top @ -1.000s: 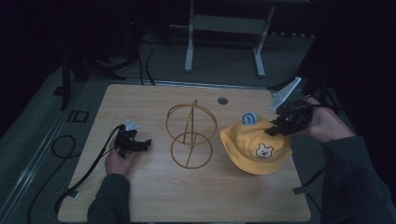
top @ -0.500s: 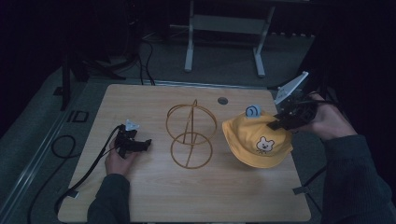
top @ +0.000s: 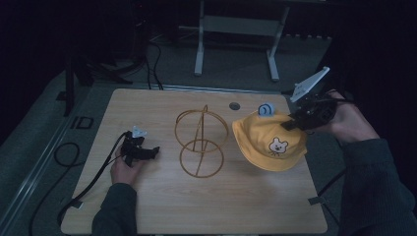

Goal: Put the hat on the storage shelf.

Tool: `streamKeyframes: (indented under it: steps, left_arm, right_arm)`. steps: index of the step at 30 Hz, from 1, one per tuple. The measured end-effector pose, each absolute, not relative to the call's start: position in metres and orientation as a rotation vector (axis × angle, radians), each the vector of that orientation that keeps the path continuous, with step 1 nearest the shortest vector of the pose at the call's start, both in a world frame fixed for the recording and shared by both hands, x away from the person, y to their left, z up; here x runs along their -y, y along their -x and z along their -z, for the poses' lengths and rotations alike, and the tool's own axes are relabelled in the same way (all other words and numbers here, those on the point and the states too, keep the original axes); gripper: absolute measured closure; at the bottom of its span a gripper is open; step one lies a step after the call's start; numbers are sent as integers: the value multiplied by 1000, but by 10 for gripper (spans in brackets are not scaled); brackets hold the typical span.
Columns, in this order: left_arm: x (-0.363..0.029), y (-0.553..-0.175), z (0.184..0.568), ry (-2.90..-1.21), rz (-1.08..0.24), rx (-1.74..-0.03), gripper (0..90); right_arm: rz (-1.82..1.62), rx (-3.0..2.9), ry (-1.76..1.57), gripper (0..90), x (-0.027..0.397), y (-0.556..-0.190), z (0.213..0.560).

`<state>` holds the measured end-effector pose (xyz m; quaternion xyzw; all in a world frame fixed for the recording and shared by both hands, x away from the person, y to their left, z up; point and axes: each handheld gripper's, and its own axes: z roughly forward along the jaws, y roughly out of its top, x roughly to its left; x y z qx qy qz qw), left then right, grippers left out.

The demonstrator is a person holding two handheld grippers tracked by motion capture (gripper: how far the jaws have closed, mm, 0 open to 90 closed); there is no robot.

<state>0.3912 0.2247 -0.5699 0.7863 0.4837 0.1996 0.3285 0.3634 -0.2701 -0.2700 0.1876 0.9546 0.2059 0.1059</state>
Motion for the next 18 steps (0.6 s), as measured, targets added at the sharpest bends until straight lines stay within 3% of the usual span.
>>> streamKeyframes:
  steps: [18]
  left_arm:
    - [-225, -391, 570, -2058, -522, -1266, 143]
  right_arm:
    - [-710, -2745, -544, 757, 267, -364, 257]
